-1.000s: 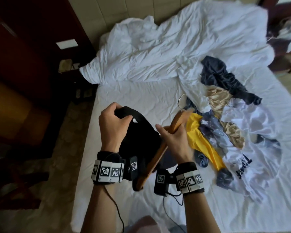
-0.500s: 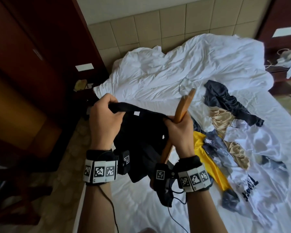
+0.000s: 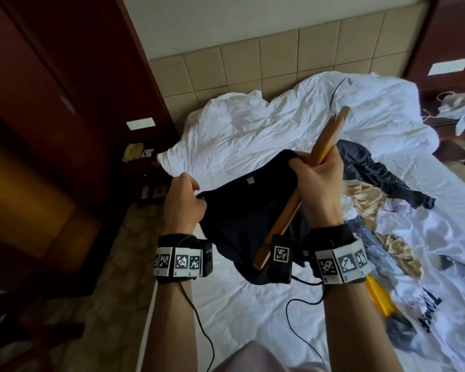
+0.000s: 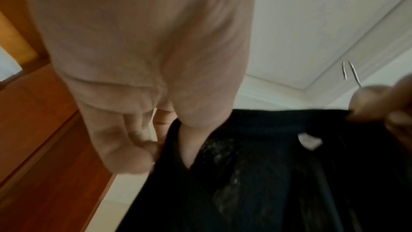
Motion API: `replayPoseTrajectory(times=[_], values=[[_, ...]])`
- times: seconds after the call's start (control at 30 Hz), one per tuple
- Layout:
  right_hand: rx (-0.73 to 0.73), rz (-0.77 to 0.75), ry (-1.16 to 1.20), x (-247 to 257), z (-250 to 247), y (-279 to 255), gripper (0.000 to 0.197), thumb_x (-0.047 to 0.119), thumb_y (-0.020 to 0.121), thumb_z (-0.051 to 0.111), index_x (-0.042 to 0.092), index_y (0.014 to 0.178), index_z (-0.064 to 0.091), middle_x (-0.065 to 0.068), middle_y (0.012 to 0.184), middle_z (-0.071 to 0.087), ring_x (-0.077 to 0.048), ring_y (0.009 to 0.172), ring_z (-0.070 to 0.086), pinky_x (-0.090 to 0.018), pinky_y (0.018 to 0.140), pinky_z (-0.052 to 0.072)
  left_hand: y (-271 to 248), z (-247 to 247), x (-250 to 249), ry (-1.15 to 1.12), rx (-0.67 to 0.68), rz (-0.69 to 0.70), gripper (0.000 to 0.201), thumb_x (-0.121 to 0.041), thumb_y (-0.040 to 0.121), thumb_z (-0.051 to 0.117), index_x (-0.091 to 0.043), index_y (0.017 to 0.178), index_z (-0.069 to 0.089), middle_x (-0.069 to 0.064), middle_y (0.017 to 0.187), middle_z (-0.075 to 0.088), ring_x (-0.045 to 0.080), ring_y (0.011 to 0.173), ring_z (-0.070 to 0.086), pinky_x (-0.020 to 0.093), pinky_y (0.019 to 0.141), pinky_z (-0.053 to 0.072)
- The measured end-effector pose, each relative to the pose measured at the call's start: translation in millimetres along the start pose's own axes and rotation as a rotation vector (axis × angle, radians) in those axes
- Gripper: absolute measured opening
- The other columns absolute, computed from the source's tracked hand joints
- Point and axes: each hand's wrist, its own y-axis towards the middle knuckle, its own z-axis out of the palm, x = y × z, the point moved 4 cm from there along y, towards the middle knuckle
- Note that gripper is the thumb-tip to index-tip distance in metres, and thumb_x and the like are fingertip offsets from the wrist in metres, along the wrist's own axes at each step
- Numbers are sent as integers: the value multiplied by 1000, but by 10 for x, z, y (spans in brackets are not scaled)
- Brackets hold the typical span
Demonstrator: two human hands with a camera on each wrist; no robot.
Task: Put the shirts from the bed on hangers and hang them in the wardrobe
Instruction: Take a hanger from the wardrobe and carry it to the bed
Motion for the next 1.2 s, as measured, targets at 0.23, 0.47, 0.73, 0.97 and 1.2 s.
replayPoseTrajectory(times=[0.23,0.47,0.73,0.97,1.2], values=[[54,59,-146,-254,330,-77,32,16,79,74,4,106,60,-14,94,74,-23,82,74,-45,74,62,78,-202,268,-389,176,-51,13,-20,91,71,-11,98,64,9,97,66,17,83,63,29,69,47],[252,-60,-637,-505,432,-97,33,28,93,74,9,114,56,-16,103,69,-39,98,66,-52,84,53,11,-260,360,-506,28,-36,32,-16,96,61,11,83,51,10,65,44,14,52,41,18,45,31],[491,-41,-780,-815,563,-331,27,3,83,60,21,98,73,-1,84,71,-31,85,67,-41,71,53,-38,-159,572,-424,48,-211,17,-15,89,58,-3,76,54,9,67,49,22,62,50,33,57,38],[494,-97,-586,-839,666,-417,8,12,91,76,19,93,76,13,76,67,-12,77,64,-7,60,39,-125,-80,890,-500,231,-400,22,-19,100,55,-2,103,68,14,90,61,25,74,61,31,64,46],[418,-121,-361,-541,689,-504,54,65,90,70,18,63,68,7,52,58,-7,52,52,-26,56,40,-178,-111,1069,-665,116,-558,19,-5,102,45,-7,90,60,15,97,65,24,83,63,35,70,57]])
